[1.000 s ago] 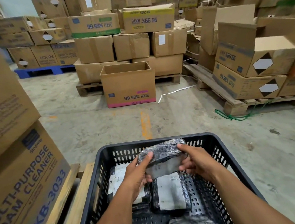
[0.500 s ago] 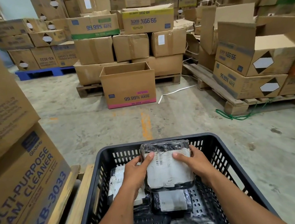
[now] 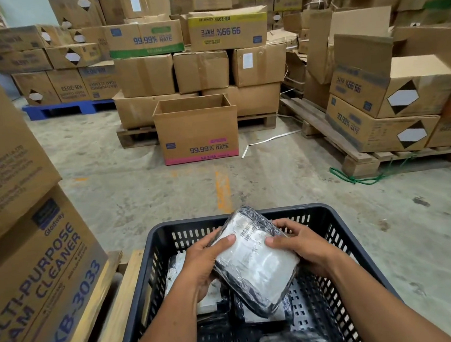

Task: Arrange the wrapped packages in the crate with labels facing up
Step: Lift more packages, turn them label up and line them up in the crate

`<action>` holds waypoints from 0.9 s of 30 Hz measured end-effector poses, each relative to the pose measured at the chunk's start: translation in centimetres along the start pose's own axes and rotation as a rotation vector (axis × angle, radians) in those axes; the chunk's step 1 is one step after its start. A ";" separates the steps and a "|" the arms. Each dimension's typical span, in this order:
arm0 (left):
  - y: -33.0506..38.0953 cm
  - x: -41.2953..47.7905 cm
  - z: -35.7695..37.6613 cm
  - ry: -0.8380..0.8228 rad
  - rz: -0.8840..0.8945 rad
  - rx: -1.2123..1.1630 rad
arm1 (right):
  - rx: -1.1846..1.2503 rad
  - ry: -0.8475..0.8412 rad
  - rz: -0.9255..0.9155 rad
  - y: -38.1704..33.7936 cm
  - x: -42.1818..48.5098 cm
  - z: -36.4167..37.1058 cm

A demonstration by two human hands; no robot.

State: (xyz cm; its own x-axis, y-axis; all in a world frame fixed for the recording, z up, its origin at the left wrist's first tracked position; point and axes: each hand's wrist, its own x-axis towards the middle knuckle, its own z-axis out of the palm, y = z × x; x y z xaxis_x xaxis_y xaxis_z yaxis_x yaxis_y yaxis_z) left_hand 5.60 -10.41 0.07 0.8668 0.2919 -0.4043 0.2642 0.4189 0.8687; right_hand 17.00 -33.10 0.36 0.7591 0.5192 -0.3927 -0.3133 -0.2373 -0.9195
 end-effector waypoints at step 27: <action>-8.3 1.9 -4.4 0.098 -0.179 1.415 | -0.272 0.242 0.130 11.5 4.7 4.7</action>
State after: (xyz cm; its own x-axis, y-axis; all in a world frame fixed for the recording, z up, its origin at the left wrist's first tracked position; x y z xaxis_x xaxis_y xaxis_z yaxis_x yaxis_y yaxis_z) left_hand 3.23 -9.55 -9.22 0.7605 0.4090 -0.5043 0.6075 -0.7225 0.3301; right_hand 14.28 -29.54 -12.15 0.8458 0.2696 -0.4603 -0.2777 -0.5142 -0.8115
